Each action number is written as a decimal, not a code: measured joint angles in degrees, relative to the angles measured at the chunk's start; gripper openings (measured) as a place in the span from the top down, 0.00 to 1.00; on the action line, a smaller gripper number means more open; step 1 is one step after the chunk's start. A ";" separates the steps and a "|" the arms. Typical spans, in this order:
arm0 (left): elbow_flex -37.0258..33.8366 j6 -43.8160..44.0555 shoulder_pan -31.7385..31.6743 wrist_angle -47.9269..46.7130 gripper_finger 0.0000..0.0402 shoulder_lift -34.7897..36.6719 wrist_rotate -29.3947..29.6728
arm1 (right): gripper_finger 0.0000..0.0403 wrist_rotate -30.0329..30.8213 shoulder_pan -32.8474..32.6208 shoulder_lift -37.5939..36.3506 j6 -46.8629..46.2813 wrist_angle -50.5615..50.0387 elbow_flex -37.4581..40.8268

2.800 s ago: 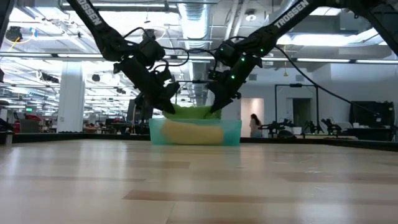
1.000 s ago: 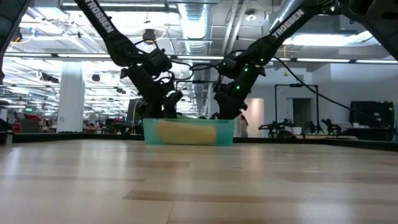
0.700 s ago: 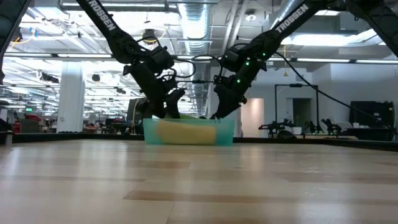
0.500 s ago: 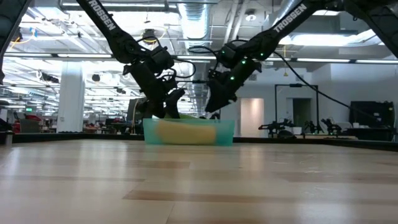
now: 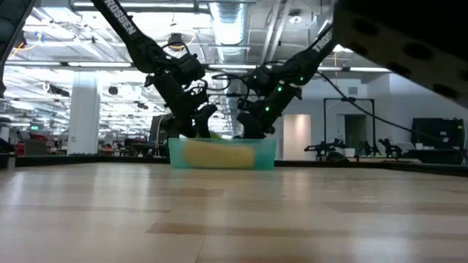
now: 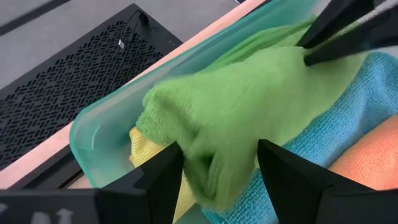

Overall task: Roll microfiber towels into tight, uniform cylinder then place into a basket
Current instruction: Put the rolled green microfiber towel into the green bin

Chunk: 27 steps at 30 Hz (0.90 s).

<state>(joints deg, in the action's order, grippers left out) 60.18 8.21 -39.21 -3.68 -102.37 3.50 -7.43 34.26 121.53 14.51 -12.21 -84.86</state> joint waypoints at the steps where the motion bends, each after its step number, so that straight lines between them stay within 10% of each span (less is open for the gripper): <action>1: 0.00 -0.29 0.02 0.04 0.51 0.00 0.03 | 0.85 0.05 -0.02 0.17 -0.46 -0.26 -0.02; 9: 0.00 -2.03 0.32 -0.25 0.51 2.13 2.74 | 0.99 -0.10 1.16 0.40 -2.62 -2.01 -0.05; 27: -0.51 -6.11 2.61 1.22 0.51 7.06 2.95 | 0.96 -0.15 -0.41 -0.21 -0.99 -1.38 -0.03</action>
<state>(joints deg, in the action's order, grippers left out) 59.68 2.11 -36.60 -2.46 -95.30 6.44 -7.58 33.85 121.32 13.52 -13.59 -84.88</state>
